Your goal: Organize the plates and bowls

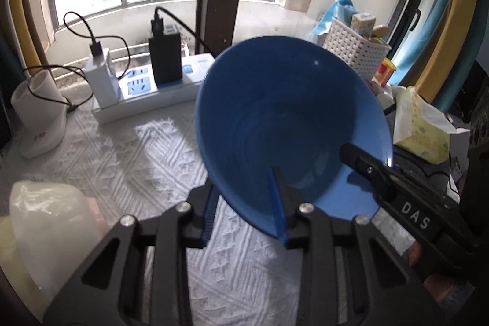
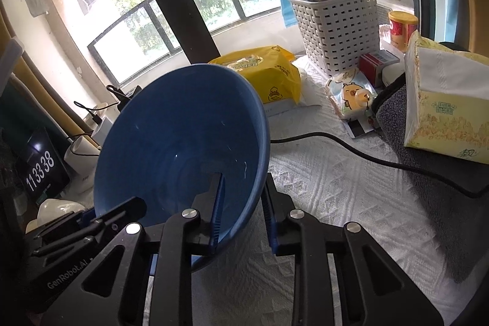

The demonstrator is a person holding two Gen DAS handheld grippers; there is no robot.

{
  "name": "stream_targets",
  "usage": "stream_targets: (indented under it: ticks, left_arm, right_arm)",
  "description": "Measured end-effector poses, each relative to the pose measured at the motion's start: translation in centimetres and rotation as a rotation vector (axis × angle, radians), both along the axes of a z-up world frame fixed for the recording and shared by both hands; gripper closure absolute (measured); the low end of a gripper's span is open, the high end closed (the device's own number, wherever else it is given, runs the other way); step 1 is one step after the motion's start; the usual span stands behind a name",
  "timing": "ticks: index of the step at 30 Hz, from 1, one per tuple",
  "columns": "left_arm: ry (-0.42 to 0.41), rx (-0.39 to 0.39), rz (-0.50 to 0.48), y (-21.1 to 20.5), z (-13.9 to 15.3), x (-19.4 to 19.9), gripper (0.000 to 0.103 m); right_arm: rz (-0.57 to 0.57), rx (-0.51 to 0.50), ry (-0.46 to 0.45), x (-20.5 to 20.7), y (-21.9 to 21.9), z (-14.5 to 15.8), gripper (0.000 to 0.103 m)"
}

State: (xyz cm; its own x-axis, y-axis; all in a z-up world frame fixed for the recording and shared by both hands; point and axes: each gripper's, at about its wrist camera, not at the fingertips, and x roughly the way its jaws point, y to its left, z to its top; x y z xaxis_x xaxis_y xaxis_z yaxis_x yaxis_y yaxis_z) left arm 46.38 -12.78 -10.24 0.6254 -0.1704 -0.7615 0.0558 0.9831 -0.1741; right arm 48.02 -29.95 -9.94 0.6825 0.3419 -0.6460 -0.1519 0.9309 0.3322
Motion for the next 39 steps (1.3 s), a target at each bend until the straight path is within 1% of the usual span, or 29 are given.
stream_targets:
  ticks: [7, 19, 30, 39]
  left_arm:
    - [-0.024, 0.013, -0.011, -0.2, 1.2, -1.2, 0.071]
    - [-0.035, 0.01, -0.052, -0.2, 2.4, -4.0, 0.071]
    - [-0.045, 0.01, -0.097, 0.0, 2.9, -7.3, 0.071]
    - [-0.041, 0.019, -0.138, 0.0, 2.7, -10.1, 0.071]
  right_arm:
    - [-0.005, 0.003, -0.024, -1.3, -0.2, 1.1, 0.078]
    - [-0.031, 0.0, -0.029, -4.8, -0.4, 2.1, 0.078]
    - [-0.062, -0.009, -0.04, -8.6, -0.4, 3.1, 0.078]
    - [-0.087, -0.009, -0.039, -12.2, -0.4, 3.6, 0.078]
